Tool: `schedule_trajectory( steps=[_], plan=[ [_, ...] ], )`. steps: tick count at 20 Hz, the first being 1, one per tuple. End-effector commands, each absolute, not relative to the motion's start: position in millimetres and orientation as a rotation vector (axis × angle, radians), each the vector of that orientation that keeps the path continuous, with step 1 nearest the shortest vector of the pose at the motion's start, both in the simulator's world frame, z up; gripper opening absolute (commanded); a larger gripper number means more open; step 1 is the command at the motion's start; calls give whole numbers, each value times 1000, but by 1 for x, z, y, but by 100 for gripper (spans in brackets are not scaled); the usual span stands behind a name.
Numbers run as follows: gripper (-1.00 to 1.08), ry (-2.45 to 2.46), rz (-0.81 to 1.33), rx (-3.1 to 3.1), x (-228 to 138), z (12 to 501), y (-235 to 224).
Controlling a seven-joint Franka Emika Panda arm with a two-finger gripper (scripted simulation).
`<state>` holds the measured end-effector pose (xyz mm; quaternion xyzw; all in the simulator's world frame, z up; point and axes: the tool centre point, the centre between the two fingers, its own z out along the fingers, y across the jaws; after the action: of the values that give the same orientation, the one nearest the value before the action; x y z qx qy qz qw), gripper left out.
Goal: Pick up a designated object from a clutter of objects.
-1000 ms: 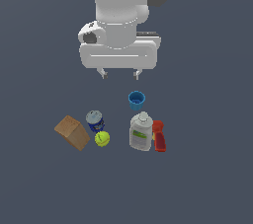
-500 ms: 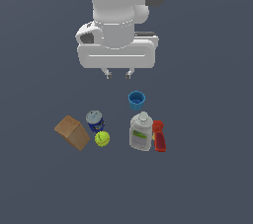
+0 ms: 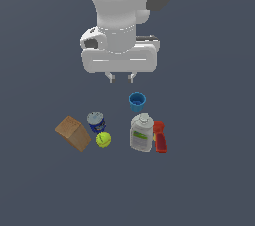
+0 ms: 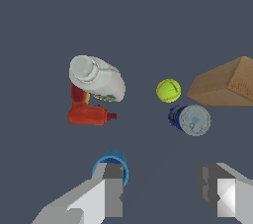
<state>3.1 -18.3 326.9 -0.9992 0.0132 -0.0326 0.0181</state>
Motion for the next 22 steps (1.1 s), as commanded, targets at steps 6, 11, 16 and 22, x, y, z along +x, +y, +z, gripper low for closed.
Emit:
schedule_trajectory(
  steps=[6,11,16,22],
  plan=[
    [28,18,-128,-3065,1,297,-4],
    [28,6,-158,-3030,-5,266,9],
    [28,7,-193,-2999,-16,231,20],
    [28,24,-233,-2980,-35,192,27]
  ],
)
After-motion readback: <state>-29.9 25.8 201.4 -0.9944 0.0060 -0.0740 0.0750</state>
